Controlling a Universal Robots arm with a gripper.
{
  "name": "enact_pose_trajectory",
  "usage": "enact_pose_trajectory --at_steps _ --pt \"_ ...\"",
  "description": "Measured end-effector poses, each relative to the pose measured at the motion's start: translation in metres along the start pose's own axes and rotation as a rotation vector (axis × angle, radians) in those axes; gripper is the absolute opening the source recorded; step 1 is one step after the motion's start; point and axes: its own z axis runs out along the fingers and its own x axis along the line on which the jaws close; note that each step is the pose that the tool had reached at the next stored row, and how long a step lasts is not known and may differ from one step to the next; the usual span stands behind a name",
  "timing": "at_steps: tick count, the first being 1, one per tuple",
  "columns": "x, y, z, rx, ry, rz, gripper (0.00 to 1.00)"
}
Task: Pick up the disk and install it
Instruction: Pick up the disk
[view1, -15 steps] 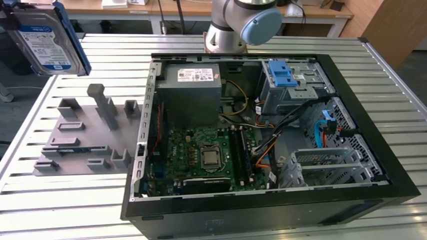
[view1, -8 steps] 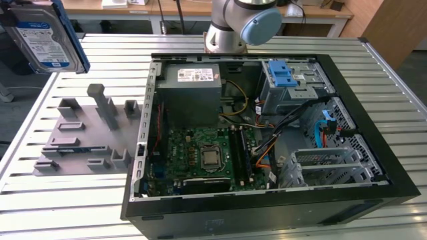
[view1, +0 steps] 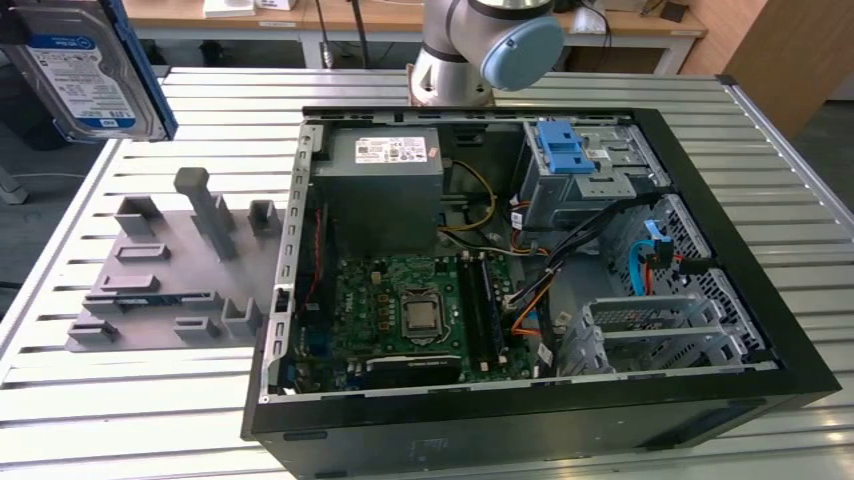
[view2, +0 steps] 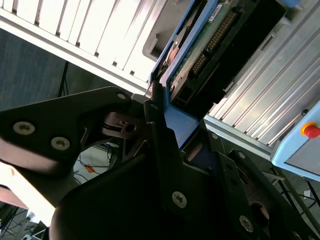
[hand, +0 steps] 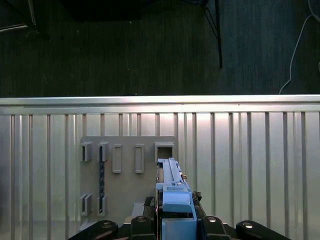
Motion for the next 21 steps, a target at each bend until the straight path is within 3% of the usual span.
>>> enact_pose_trajectory --at_steps 21 --pt "-0.0001 0.0001 -0.0239 0.0 0.0 0.0 0.36"
